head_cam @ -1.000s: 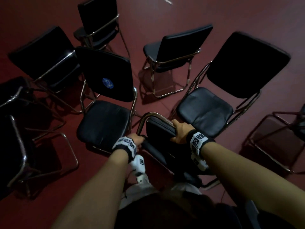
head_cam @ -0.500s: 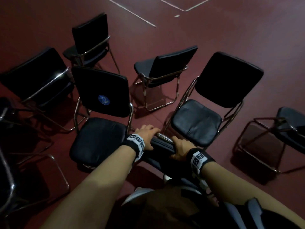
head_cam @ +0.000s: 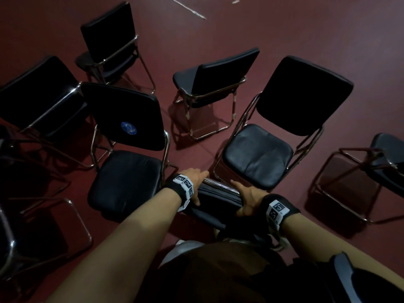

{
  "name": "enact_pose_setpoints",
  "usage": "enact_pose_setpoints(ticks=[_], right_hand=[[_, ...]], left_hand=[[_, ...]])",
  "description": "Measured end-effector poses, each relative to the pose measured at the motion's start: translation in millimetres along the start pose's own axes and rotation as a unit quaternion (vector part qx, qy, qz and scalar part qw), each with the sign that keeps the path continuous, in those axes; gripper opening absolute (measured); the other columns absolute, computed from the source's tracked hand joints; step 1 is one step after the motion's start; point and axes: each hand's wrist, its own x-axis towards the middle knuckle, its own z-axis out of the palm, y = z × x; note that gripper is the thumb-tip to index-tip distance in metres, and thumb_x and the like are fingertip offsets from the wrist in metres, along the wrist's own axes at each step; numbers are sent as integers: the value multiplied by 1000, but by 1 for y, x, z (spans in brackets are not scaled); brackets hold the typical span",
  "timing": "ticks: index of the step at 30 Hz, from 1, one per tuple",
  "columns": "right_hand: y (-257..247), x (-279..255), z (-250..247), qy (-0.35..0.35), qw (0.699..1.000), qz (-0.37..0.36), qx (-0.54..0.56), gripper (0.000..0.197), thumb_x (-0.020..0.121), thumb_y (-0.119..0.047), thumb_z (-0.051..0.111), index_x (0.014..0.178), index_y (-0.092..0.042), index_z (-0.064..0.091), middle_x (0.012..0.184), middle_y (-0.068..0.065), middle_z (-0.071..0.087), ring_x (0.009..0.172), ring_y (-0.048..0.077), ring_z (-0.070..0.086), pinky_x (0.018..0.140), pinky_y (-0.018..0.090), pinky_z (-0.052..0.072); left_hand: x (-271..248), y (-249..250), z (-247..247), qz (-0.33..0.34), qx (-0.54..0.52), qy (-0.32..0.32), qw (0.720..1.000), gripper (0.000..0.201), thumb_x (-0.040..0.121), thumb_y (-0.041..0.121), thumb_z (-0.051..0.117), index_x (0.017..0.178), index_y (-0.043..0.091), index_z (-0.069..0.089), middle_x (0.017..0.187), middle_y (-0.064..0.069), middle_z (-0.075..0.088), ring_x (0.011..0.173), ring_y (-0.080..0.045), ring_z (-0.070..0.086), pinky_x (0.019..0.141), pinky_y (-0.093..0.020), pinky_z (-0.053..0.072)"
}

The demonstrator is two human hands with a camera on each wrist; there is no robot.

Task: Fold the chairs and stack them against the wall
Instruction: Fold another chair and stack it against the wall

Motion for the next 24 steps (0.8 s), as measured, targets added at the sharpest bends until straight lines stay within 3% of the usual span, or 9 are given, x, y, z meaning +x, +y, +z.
enact_pose_setpoints(ticks=[2,5,8,11,15,20,24], right_hand=[[3,4,-7,-12,999,-31,3,102,57,-55,78,146,-37,32,128,3,64,111,22,65,91,30,52],[10,8,-15,-37,997,-68,-8,82,55,-55,75,130,-35,47,117,-1,67,108,21,65,91,32,54],[14,8,-21,-62,993,-98,-6,74,63,-46,77,130,-34,47,111,-5,67,101,18,67,83,28,53],[12,5,-18,-72,990,-114,-49,71,64,-48,74,127,-34,44,110,0,66,97,23,67,81,31,54],[5,0,-13,-89,982,-121,-116,61,64,-50,73,117,-30,50,109,2,67,96,26,68,78,30,54],[-13,-10,-6,-118,956,-167,-211,67,65,-46,76,125,-27,52,115,7,68,102,30,67,83,35,57],[-43,-23,10,-146,919,-205,-302,73,71,-43,80,133,-24,47,121,10,65,107,32,65,84,36,55]], left_hand=[[0,4,-5,-5,-9,-26,1000,92,54,42,94,128,26,42,116,-6,60,103,-30,62,83,-41,56],[-3,13,-2,-24,-17,-29,999,80,57,38,89,123,26,45,107,-7,64,92,-31,66,76,-39,58],[-10,20,4,-44,-28,-13,999,69,61,35,84,120,27,50,103,-5,65,88,-30,66,68,-34,55],[-21,24,7,-61,-43,-8,997,55,61,32,83,107,27,54,95,-3,65,83,-29,66,62,-31,50],[-43,37,26,-99,-88,-11,991,55,63,28,84,108,26,53,95,-3,64,83,-29,66,64,-32,53],[-79,62,79,-138,-137,18,981,57,67,29,82,114,22,51,98,-6,63,86,-31,65,62,-32,46],[-119,82,125,-191,-198,28,961,59,70,30,83,115,20,47,101,-7,64,83,-29,63,66,-36,54]])
